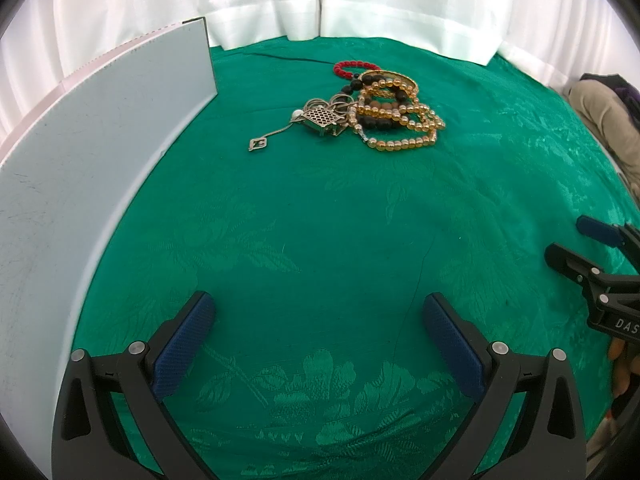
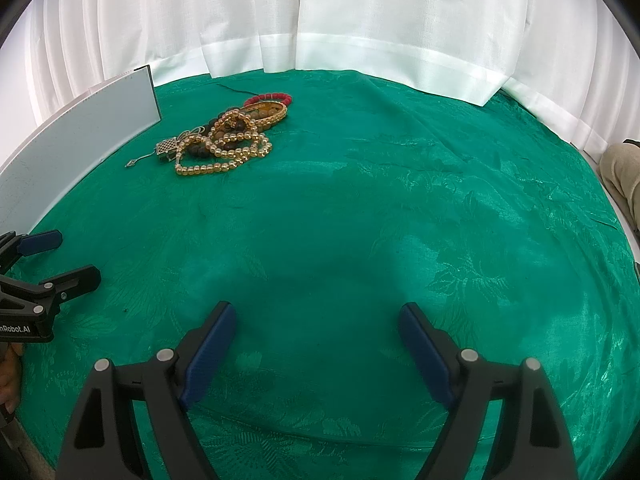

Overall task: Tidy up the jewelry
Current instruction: 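Move the left tool toward the beaded bracelets in the pile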

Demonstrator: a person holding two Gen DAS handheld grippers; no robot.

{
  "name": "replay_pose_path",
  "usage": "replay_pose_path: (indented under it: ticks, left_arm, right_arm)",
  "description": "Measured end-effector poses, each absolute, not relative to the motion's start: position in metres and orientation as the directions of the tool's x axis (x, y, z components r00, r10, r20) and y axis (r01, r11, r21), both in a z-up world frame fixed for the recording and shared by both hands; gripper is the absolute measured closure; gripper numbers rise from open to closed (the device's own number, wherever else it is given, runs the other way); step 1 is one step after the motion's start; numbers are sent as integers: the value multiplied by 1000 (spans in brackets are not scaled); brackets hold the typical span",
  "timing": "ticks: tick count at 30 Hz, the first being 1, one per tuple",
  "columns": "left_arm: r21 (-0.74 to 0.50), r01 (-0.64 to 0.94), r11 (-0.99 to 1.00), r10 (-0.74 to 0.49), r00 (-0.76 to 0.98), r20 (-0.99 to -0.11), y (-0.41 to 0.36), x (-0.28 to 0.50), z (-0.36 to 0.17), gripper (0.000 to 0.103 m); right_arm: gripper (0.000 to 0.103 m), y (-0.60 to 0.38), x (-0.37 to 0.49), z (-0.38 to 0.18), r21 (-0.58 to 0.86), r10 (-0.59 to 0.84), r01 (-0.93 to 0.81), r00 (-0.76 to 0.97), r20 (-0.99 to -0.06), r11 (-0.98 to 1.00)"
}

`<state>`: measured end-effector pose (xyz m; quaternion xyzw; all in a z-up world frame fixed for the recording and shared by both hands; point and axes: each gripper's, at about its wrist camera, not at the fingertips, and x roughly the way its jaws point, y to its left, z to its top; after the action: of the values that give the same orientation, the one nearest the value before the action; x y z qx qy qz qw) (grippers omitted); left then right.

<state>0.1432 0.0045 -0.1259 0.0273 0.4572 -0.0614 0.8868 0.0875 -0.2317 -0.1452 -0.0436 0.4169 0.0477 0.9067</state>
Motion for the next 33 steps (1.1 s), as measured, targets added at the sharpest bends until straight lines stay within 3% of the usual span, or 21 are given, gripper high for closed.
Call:
replay_pose_path:
  ticks: [18, 23, 26, 33]
  left_arm:
    - [-17, 142, 990, -95, 572, -815, 4, 145, -126, 1]
    - [-195, 130, 972, -235, 531, -814, 28, 148, -110, 1]
    - [-236, 130, 963, -269, 524, -808, 35, 157, -95, 1]
    - [-122, 194, 973, -211, 555, -804, 23, 204, -69, 1]
  right_arm:
    - [17, -231, 87, -146, -39, 50, -122, 648, -760, 992]
    - [17, -231, 88, -146, -38, 50, -122, 648, -760, 992]
    - [17, -231, 87, -146, -38, 51, -123, 648, -760, 992]
    - [17, -230, 87, -146, -37, 51, -122, 648, -760, 992]
